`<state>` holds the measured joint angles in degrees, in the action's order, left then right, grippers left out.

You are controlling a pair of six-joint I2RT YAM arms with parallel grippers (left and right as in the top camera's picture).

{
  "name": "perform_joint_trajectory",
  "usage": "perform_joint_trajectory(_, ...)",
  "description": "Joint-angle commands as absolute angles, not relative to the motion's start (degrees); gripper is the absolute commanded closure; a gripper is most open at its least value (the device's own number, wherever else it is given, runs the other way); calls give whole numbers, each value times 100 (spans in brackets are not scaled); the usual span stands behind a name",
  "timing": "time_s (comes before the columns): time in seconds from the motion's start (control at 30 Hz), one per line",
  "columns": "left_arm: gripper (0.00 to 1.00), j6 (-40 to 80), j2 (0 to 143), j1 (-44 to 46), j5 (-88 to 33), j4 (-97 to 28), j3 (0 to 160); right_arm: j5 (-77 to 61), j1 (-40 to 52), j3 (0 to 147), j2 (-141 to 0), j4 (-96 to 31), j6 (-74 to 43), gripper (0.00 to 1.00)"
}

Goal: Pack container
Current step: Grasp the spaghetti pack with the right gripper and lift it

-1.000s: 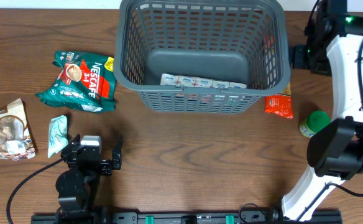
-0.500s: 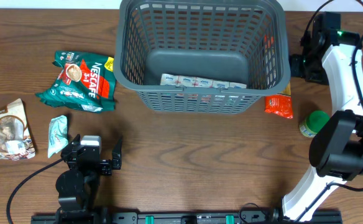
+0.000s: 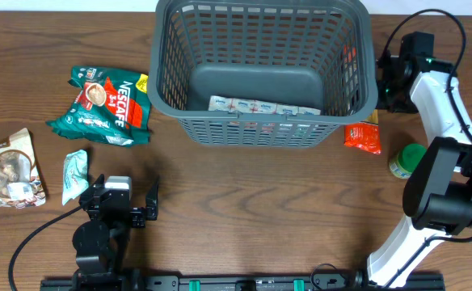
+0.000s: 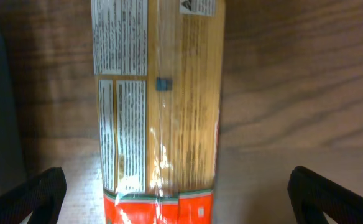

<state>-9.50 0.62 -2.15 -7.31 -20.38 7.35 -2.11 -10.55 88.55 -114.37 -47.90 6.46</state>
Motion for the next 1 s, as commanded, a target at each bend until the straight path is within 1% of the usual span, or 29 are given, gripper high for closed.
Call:
perform_joint_trajectory(0.0,1,-1048,23,-235,-687,-2047,622,-327,-1107,8733,-11450,-4589,679,1)
perform_joint_trajectory(0.33,1,-1048,23,-235,-687,-2045,622,-132,-1107,8720,-11522,-3988,322,1)
perform_joint_trajectory(0.73,1,-1048,23,-235,-687,-2047,622,-134,-1087,8718,-12376,-3885,257,1)
perform_joint_trajectory(0.97,1,-1048,23,-235,-687,-2047,622,-158,-1074,8718,-12431,-3717,259,1)
